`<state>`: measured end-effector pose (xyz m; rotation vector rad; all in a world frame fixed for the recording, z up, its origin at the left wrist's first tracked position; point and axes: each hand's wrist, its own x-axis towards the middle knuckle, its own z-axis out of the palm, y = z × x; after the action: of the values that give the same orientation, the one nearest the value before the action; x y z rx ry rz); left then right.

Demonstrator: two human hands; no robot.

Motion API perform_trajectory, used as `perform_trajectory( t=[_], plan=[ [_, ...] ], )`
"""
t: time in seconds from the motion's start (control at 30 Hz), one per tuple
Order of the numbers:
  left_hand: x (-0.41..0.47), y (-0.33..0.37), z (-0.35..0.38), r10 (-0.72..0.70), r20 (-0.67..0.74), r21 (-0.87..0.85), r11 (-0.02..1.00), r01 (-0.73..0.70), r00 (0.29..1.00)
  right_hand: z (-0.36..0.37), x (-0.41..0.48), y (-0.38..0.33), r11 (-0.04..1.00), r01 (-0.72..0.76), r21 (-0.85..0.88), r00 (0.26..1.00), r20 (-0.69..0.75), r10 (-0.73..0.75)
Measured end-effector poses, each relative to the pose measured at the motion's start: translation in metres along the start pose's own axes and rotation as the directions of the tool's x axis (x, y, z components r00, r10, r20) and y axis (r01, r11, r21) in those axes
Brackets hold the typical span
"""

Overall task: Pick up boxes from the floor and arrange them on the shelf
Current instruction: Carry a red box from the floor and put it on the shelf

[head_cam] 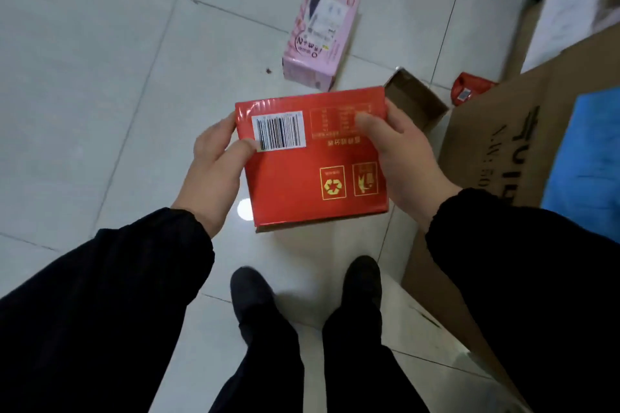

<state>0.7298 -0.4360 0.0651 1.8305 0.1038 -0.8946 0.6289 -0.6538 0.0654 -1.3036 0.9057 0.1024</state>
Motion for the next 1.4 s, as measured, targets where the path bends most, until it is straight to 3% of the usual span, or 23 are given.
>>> perform_trajectory(
  t=[0.23,0.37,0.53,0.73,0.93,1.07,1.2,1.4],
  plan=[
    [-0.133,0.212,-0.081,0.155,-0.052,-0.050,0.986,-0.157,0.987,0.026,-0.142,-0.210,0.984,0.172,0.041,0.982,0.073,-0.175],
    [-0.223,0.348,-0.117,0.313,-0.100,-0.090,0.942,-0.322,0.944,0.026,-0.230,-0.351,0.930,0.358,0.079,0.922,0.127,-0.366],
    [-0.312,0.478,-0.147,0.527,-0.174,-0.078,0.835,-0.545,0.832,0.024,-0.333,-0.497,0.809,0.586,0.047,0.796,0.157,-0.585],
    [-0.390,0.594,-0.162,0.730,-0.088,-0.105,0.670,-0.735,0.678,0.018,-0.455,-0.599,0.640,0.767,-0.041,0.640,-0.017,-0.768],
    [-0.461,0.657,-0.132,0.871,0.179,-0.226,0.490,-0.842,0.458,-0.008,-0.588,-0.615,0.555,0.804,-0.213,0.489,-0.294,-0.821],
    [-0.526,0.667,-0.079,0.866,0.371,-0.340,0.462,-0.819,0.335,-0.037,-0.689,-0.584,0.541,0.764,-0.351,0.352,-0.476,-0.806],
    [-0.619,0.646,-0.018,0.868,0.484,-0.422,0.340,-0.840,0.109,-0.062,-0.800,-0.526,0.559,0.669,-0.489,0.175,-0.628,-0.758],
    [-0.782,0.571,0.073,0.727,0.657,-0.605,0.348,-0.716,-0.201,-0.068,-0.988,-0.399,0.657,0.431,-0.618,-0.162,-0.770,-0.617]
  ],
)
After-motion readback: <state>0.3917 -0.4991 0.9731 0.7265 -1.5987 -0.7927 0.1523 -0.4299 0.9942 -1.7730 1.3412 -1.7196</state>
